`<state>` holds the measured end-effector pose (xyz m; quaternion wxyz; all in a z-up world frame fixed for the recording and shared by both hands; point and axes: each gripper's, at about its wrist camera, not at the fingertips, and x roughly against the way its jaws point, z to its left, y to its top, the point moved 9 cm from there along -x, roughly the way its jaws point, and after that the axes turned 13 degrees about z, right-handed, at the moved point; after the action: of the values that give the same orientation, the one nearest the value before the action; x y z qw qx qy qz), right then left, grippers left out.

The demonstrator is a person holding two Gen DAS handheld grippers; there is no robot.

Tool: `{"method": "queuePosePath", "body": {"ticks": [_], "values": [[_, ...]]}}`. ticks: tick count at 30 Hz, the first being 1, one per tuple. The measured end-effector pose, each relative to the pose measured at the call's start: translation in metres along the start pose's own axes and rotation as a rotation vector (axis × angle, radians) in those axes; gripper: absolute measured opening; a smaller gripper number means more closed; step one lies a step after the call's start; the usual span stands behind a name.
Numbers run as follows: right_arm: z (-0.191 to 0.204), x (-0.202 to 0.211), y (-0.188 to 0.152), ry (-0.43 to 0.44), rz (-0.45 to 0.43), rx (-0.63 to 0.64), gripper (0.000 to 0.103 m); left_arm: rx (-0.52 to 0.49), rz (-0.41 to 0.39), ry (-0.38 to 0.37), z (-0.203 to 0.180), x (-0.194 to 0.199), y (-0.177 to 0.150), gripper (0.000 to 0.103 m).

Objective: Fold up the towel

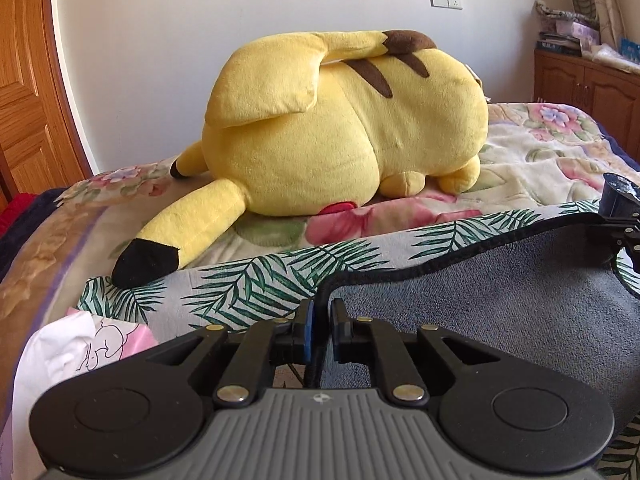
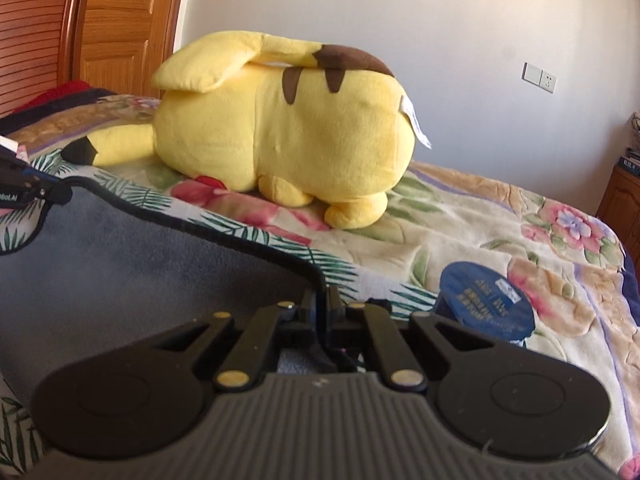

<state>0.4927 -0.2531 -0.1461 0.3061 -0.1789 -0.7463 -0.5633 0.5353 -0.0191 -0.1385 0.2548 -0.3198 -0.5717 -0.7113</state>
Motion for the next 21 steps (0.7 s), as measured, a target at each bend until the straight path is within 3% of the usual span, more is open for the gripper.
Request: {"method": "queuePosePath", "body": {"ticks": [1, 2, 4, 6, 11, 21], "values": [[0.0, 0.001, -0.001, -0.005, 0.005, 0.001, 0.016, 0.003, 0.006, 0.0, 0.0, 0.0, 0.0, 0.0], [0.0, 0.002, 0.0, -0.011, 0.005, 0.004, 0.02, 0.004, 0.009, -0.001, 0.0, 0.001, 0.0, 0.01], [0.001, 0.006, 0.0, -0.005, -0.001, 0.006, 0.037, -0.002, -0.002, 0.006, -0.001, 0.005, 0.001, 0.019], [0.0, 0.012, 0.0, 0.001, -0.004, -0.002, 0.044, 0.007, -0.008, -0.004, -0.002, 0.011, 0.0, 0.024], [0.0, 0.032, 0.0, 0.027, 0.001, -0.041, 0.045, 0.042, -0.002, -0.028, -0.004, 0.03, -0.004, 0.038], [0.002, 0.096, 0.007, 0.046, -0.008, -0.081, 0.045, 0.028, -0.024, -0.066, -0.014, 0.105, -0.005, 0.041]]}}
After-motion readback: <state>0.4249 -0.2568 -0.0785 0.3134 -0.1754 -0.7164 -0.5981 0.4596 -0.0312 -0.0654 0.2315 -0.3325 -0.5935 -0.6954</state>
